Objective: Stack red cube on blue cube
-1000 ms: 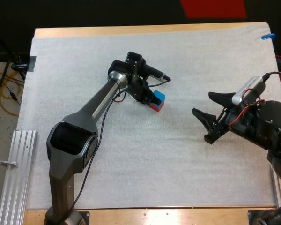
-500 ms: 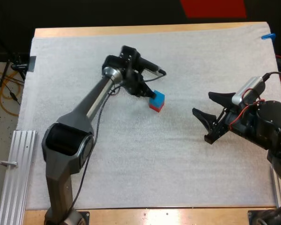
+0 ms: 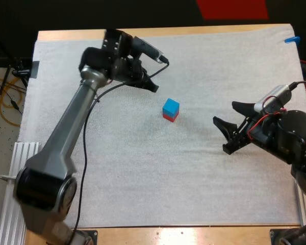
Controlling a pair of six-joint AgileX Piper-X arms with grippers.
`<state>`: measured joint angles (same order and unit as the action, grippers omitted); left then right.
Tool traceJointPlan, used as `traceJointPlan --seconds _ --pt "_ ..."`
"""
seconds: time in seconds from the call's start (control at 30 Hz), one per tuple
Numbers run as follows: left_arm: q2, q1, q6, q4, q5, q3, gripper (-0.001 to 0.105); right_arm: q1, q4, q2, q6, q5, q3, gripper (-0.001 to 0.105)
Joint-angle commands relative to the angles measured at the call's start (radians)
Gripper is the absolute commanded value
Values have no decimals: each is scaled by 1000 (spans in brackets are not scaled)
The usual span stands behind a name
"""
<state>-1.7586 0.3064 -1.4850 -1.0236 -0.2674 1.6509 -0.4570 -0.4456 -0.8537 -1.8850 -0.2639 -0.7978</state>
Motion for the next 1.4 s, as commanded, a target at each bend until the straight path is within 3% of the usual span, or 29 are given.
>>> traceJointPlan --seconds 0.0,0.13,0.23,0.5,0.9,1.17,1.37 --pt "38 5 12 -12 19 1 0 -1 -8 1 3 6 -13 61" --pt "127 5 30 -3 53 -51 0 -1 -12 1 3 36 -13 61" --pt "216 5 36 6 53 -131 0 -1 -17 1 3 36 -13 61" --pt "542 5 54 117 17 -419 0 -1 -44 1 -51 43 -13 61" --pt "1021 5 43 118 1 -748 0 -1 -75 1 -90 43 -13 61" --pt "1323 5 -20 109 -30 -875 0 -1 -97 1 -95 57 -13 61" --pt "1429 5 -52 103 -135 -925 0 -1 -97 -15 -146 80 -18 61"
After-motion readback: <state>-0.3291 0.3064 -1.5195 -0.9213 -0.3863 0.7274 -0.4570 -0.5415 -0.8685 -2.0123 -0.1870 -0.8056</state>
